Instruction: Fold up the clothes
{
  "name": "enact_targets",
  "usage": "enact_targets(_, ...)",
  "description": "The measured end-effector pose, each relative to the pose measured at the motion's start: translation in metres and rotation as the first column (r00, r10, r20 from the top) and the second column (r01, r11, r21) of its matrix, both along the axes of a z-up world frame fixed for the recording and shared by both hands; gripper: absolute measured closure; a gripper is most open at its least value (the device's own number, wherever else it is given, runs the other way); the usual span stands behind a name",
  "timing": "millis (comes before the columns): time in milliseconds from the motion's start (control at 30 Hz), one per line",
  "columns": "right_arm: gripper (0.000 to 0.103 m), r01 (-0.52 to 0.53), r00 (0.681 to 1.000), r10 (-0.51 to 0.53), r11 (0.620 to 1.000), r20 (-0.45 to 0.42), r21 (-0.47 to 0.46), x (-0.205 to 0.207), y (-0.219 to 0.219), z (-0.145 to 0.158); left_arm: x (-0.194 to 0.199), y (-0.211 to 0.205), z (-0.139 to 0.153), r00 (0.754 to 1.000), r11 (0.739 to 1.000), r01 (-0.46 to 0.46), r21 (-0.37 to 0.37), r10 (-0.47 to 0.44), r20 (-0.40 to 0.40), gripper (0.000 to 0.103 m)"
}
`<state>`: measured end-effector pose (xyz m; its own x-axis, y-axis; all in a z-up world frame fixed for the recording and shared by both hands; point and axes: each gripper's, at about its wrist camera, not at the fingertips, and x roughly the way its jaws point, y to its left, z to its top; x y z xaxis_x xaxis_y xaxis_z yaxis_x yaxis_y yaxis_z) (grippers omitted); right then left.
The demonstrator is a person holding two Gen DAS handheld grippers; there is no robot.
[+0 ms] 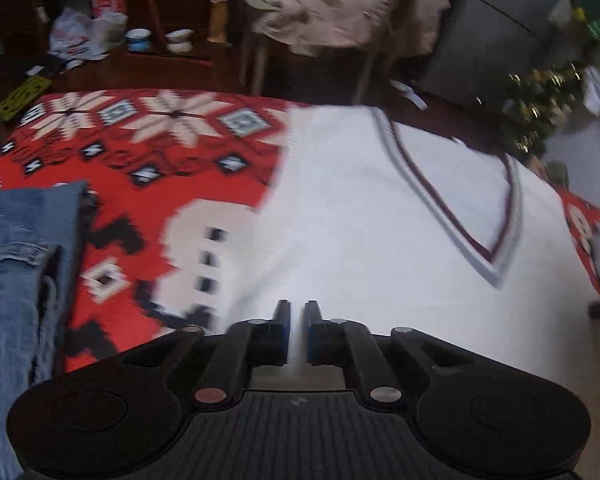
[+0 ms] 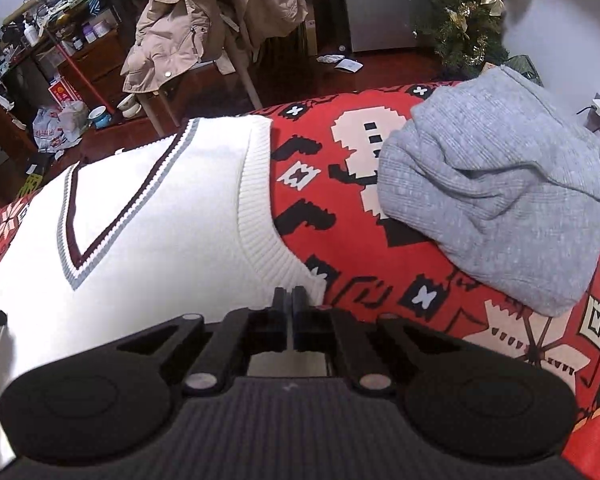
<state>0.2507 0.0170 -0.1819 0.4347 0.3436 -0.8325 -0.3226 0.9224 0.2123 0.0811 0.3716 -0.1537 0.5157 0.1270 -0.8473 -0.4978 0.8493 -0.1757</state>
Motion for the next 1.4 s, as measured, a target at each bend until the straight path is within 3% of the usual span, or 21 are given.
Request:
enact_targets(233,0.102,0.000,1.000,0.000,1.000,-0.020,-0.021,0.005,0.005,0.001,-0.001,0.037,0.000,0.997,0.996,-0.046,-0.072,0.050,0.058,0.100)
enact_targets(433,0.101,0.000,0.999,-0.002,0.999,-0.046,-0.048,0.011,0.009,0.004,0.000,0.041,0.010,0.994,0.991,-0.076,-0.105,0.084,0.071,0.100)
enact_targets(567,0.095,-0.031,0.999,0.029,0.997,-0.023,-0.071,0.008,0.020,0.016,0.012,0.030,0.020,0.994,0.990,-0.032,-0.138,0.046,0.096,0.100)
enact_targets(733,0.095,-0.087,0.996,0.087,0.995,0.003,-0.046,0.013,0.045,0.026,0.046,0.013,0.006,0.997,0.989,0.045,-0.142,-0.036,0.065,0.100)
enact_targets(967,0.095,-0.124,0.992,0.122,0.991,-0.022,-0.052,0.034,0.079,0.008,0.084,0.015,-0.002,0.995,0.990,0.066,-0.125,-0.055,0.087,0.100)
enact_targets(1400,0.092,-0.132,0.989,0.136,0.989,0.059,-0.065,0.106,0.126,-0.003,0.169,0.034,-0.009,0.985,0.989,0.138,-0.056,-0.131,0.110,0.099)
